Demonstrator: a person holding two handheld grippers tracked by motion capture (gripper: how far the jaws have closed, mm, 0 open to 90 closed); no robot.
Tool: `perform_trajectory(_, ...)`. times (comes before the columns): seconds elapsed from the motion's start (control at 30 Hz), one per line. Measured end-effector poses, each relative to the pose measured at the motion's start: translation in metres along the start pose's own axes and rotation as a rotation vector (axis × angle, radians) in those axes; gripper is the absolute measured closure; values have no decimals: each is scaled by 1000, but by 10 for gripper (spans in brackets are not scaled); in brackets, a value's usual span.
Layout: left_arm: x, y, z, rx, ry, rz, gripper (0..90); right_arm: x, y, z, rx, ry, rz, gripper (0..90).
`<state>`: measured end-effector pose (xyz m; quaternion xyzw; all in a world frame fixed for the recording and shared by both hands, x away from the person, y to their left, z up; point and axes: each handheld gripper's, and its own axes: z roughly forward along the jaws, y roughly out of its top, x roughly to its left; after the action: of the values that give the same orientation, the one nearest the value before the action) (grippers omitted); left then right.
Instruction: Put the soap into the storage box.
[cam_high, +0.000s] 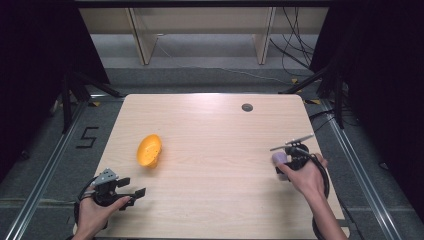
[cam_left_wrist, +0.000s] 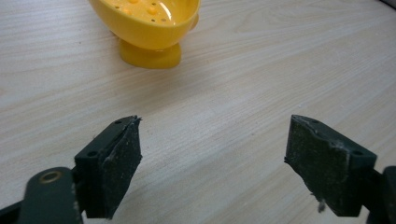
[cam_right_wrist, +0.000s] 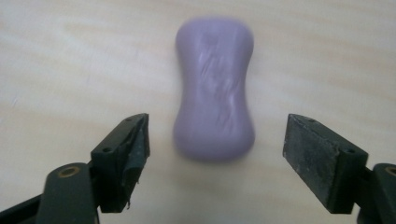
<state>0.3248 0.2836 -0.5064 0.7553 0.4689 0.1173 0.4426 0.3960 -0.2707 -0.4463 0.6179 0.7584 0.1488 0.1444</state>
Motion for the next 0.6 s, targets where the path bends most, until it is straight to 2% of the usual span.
perform_trajectory(0.03,0,0,1,-7,-10,0,164,2,-11,-5,-15,3,-2,276)
perform_trajectory(0.07,0,0,2,3,-7,2,163,5,-21,-8,-12,-9,25,288)
perform_trajectory(0.1,0,0,2,3,-7,2,162,5,-21,-8,-12,-9,25,288)
perform_trajectory(0.17,0,0,4,15,-13,13,162,7,-37,-14,-22,20,24,327)
perform_trajectory(0.2,0,0,5,24,-20,9,162,8,-45,-14,-12,15,28,345)
perform_trajectory(0.3,-1,-1,5,28,-20,11,162,9,-46,-16,18,27,21,374)
perform_trajectory(0.37,-1,-1,4,22,-23,5,162,10,-43,-16,34,24,36,402)
perform_trajectory(0.47,0,-2,3,24,-12,4,163,11,-34,-19,47,26,17,417)
perform_trajectory(0.53,1,-2,5,28,-26,2,164,10,-22,-24,59,15,-20,432)
perform_trajectory(0.6,-1,-1,5,31,-33,7,164,7,-15,-24,80,15,-26,439)
